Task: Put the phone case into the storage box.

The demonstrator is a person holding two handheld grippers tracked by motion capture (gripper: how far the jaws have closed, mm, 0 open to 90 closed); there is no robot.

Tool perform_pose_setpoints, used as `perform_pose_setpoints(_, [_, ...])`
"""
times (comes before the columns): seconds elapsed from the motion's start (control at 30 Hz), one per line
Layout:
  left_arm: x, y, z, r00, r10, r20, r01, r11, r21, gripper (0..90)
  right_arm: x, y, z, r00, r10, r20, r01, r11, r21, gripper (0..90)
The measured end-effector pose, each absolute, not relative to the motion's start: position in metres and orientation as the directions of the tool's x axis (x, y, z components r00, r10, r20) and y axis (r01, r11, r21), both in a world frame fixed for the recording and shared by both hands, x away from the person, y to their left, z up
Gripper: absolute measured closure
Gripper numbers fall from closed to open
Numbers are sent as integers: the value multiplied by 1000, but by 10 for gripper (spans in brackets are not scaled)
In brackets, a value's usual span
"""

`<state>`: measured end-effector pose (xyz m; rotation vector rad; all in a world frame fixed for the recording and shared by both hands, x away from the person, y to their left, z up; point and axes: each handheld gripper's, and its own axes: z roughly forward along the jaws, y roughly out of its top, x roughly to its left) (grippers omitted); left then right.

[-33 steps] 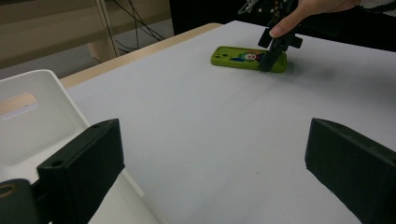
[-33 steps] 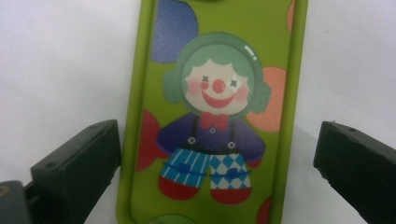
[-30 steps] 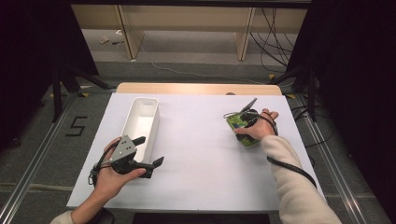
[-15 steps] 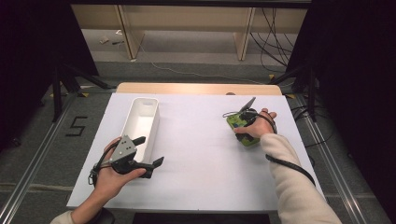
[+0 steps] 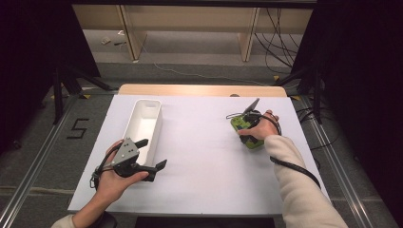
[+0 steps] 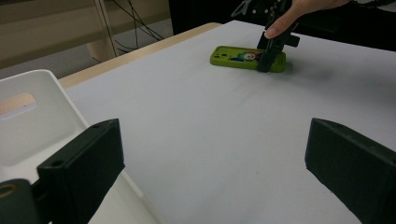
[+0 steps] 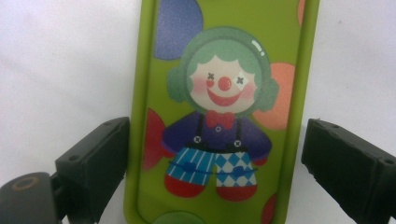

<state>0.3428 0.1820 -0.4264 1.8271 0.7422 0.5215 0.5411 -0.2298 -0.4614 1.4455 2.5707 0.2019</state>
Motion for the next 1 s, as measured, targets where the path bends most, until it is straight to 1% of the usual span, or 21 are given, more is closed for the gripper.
perform_pose_setpoints(0.33, [343, 182, -426, 713, 701, 10, 244, -261, 934, 37, 543, -231, -462, -497, 864, -77, 842, 502, 196, 101])
perform_pose_setpoints(1.0, [343, 182, -426, 714, 700, 11, 243, -262, 934, 38, 546, -232, -461, -488, 872, -35, 857, 486, 170, 143])
